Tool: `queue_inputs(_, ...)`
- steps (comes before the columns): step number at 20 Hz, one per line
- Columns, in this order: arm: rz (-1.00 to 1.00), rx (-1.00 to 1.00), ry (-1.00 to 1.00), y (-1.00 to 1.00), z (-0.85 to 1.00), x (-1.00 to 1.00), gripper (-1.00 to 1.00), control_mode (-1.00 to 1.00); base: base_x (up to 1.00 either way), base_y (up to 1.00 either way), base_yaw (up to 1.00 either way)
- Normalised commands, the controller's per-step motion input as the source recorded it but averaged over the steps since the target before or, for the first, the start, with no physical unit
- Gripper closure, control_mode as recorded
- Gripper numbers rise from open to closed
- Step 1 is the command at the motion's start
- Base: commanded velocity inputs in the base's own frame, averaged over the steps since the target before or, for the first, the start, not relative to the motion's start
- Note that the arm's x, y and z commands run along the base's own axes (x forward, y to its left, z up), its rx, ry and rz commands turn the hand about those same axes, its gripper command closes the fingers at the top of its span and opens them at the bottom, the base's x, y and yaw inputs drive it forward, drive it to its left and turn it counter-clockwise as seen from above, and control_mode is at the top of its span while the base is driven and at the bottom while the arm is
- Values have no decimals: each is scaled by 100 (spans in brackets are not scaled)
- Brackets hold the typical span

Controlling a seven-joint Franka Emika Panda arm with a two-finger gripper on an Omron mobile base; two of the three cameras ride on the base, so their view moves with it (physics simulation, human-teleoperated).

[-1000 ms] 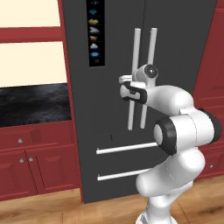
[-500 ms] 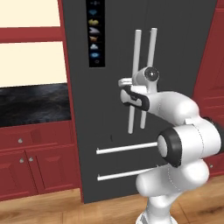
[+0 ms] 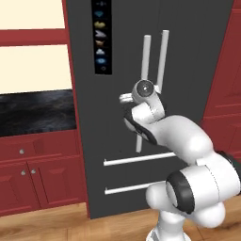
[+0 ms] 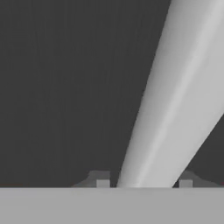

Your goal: Take the lemon wedge from the fridge and place it on the plate with fish on the dining counter.

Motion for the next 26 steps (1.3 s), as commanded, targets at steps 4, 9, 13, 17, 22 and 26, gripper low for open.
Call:
queue_inputs(4,-14,-22,0,99,96,-49,100,-100,0,0,0)
queue_inputs(9,-11,-22,-2,100,89,-66,100,-100,0,0,0)
queue_inputs(13,0,-20,-37,86,28,-94,-100,-100,0,0,0)
queue_inputs(17,0,0,-67,-7,-39,-100,-100,-100,0,0,0)
queue_inputs(22,0,10,-50,-75,-80,-100,-100,-100,0,0,0)
queue_inputs(26,7,25,-24,-97,68,-83,-100,-100,0,0,0)
